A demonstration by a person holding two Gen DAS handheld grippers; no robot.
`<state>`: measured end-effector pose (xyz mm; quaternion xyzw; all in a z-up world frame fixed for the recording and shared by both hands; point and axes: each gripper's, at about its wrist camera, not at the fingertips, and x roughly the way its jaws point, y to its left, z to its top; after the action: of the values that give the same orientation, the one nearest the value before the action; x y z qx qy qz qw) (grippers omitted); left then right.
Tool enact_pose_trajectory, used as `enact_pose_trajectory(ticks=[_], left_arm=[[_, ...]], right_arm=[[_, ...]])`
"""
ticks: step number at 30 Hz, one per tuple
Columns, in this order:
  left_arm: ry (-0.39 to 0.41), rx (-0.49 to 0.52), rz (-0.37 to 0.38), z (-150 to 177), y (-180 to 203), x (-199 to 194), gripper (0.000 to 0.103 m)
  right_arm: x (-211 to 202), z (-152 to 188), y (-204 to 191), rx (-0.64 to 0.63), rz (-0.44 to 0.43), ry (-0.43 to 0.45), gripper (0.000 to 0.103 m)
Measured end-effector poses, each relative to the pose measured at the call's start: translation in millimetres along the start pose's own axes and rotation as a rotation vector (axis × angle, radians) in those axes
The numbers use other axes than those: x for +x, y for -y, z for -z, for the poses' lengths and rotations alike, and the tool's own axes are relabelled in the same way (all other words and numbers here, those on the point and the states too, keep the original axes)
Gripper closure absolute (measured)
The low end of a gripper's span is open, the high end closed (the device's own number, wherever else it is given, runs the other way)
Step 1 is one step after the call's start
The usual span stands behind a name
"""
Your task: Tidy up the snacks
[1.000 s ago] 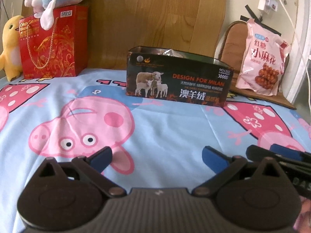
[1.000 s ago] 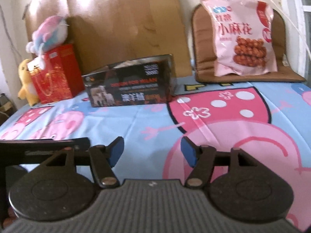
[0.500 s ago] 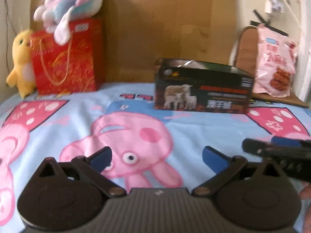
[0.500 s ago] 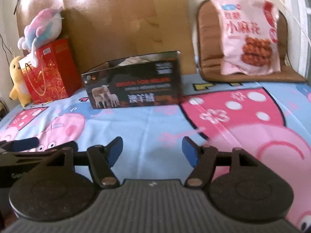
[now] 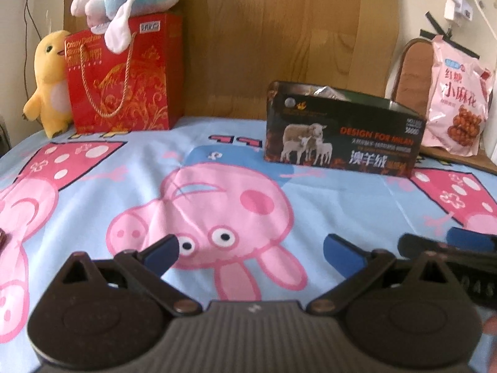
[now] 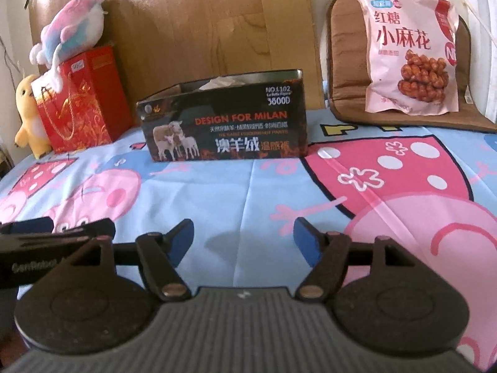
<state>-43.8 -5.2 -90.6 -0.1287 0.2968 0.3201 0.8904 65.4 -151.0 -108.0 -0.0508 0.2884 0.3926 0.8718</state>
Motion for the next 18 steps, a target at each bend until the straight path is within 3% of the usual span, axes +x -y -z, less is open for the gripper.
enact_pose_trajectory(ticks=[5,18], left_arm=[[-0.047,0.0,0.004,-1.7,0.0,7.8,0.0],[-0.005,0.02,0.008,3.2,1.4,-3.4,0.0]], right_arm=[[-1.8,3.3,-5.0,-0.051,0.01,-0.011,0.022],[-20.5,13.5,14.3,0.059,0.018,0.036,0.021]])
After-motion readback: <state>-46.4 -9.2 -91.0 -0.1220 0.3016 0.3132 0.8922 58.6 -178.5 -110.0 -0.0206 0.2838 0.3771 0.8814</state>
